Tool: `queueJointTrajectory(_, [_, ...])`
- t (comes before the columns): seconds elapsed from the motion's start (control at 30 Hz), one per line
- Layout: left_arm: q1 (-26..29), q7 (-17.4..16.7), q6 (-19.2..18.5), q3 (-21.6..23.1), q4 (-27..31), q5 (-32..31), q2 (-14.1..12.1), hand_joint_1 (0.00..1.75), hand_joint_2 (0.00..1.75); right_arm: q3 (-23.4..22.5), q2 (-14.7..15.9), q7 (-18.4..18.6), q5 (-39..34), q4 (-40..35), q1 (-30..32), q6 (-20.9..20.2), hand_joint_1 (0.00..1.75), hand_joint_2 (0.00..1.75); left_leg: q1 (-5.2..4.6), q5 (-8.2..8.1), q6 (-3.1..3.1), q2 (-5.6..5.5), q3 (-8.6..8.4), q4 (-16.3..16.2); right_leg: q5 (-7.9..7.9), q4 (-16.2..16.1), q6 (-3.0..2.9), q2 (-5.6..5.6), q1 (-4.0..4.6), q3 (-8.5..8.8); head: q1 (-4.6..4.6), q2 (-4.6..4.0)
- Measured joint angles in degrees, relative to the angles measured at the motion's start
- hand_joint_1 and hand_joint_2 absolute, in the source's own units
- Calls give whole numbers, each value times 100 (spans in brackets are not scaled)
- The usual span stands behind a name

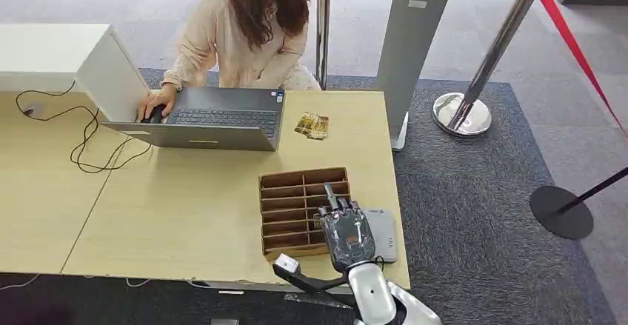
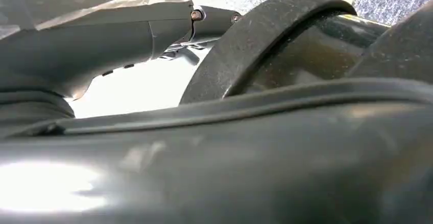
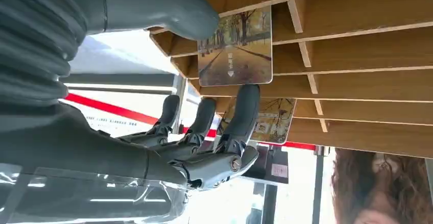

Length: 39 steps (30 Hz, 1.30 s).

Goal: Pass the card to the sensor for recognition and then transmit it.

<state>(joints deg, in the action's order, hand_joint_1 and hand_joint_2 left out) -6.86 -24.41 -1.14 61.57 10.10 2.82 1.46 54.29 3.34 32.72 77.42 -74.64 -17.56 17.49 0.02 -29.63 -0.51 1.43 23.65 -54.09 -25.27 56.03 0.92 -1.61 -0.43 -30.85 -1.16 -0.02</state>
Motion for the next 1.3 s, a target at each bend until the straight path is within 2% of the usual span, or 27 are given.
queueJointTrajectory(0.47, [2, 68, -63, -61, 0, 203, -22, 0, 0, -57, 0, -18, -85, -39, 1, -135, 82, 175, 0, 0, 0, 0, -1, 0, 0, 0, 0, 0, 0, 0, 0, 0])
queueJointTrajectory(0.53, [7, 147, -147, -160, 0, 411, -57, 0, 0, -90, 7, -15, -76, -68, 9, -210, 75, 175, -1, 0, 0, 0, -2, 0, 0, 0, 0, 0, 0, 0, 0, 0])
queueJointTrajectory(0.57, [11, 260, -267, -280, 0, 672, -118, 0, 0, -107, 13, 15, -35, -114, 30, -229, 77, 175, 0, 0, 0, 0, -1, 0, 0, 0, 0, 0, 0, 0, 0, -2])
queueJointTrajectory(0.63, [15, 339, -352, -381, 0, 791, -173, 0, 0, -142, 28, 28, 4, -155, 49, -227, 77, 175, 0, 0, 0, 0, 0, 0, 0, 0, 0, 0, 0, 0, 2, -2])
queueJointTrajectory(0.73, [17, 94, -155, -400, 0, 132, -162, 0, 0, -162, 31, 31, 24, -203, 40, -168, 75, 175, 0, 0, 0, 1, 0, 0, 0, 0, 0, 0, 0, 0, 0, 0])
queueJointTrajectory(0.8, [24, 39, -59, -400, 0, 11, -140, 0, 0, -181, 15, 37, 44, -234, 19, -144, 75, 175, 0, 0, 0, 0, 1, 0, 0, 0, 0, 0, 0, -1, 0, 0])
queueJointTrajectory(1.0, [39, 2, -22, -400, 0, -44, -94, 0, 0, -208, -2, 46, 55, -264, -57, -151, 75, 175, 0, 0, 0, 0, 0, 0, 0, 0, 0, 0, 0, 0, 0, 0])
queueJointTrajectory(1.13, [40, 4, -22, -400, 0, -70, -92, 0, 0, -221, -4, 46, 81, -264, -79, -155, 63, 175, 0, 0, 0, 0, 1, 0, 0, 0, 0, 0, 0, -1, 0, 0])
queueJointTrajectory(1.3, [42, 11, -22, -400, 0, -87, -76, 0, 0, -227, -4, 72, 127, -310, -117, -149, 63, 175, 0, 0, 0, 1, 1, 0, 0, 0, 0, 0, 0, -1, 0, -2])
